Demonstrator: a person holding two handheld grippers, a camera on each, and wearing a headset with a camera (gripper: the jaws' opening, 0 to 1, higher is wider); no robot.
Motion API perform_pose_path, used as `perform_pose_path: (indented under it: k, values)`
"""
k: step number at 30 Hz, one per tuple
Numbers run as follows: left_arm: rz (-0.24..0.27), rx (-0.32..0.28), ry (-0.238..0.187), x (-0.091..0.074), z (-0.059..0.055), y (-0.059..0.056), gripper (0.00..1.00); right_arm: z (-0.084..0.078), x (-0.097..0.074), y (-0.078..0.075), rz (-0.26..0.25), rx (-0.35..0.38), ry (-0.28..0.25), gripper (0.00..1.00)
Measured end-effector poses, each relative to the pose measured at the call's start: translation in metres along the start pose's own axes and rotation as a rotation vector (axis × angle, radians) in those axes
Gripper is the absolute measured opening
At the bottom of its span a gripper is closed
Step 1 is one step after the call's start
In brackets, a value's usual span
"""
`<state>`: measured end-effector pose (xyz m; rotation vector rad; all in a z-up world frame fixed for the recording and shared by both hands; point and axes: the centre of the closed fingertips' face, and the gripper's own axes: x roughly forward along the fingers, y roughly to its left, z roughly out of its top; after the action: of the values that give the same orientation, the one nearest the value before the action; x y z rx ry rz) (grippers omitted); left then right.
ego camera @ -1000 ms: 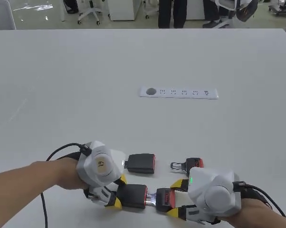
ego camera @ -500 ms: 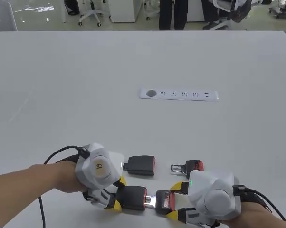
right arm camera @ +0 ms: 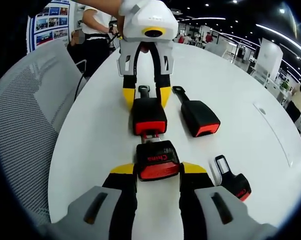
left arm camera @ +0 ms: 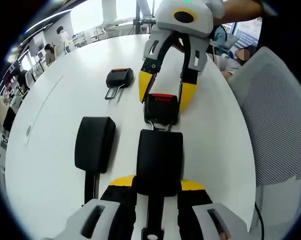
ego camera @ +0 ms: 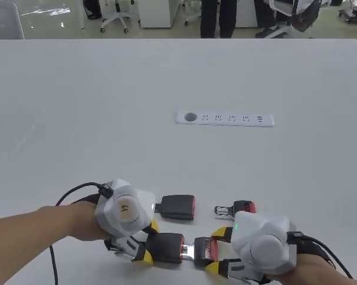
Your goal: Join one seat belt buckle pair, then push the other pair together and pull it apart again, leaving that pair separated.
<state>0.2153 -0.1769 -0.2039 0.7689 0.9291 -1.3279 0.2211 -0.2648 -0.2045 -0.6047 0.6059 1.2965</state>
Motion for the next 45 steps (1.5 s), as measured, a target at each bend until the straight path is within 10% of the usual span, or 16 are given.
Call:
perform_pose_path:
  k: [45]
  values:
    - [0.003, 0.005, -0.003, 0.003, -0.004, 0.002, 0.31, 0.011, 0.01, 0.005, -0.024, 0.09, 0.035, 0.3]
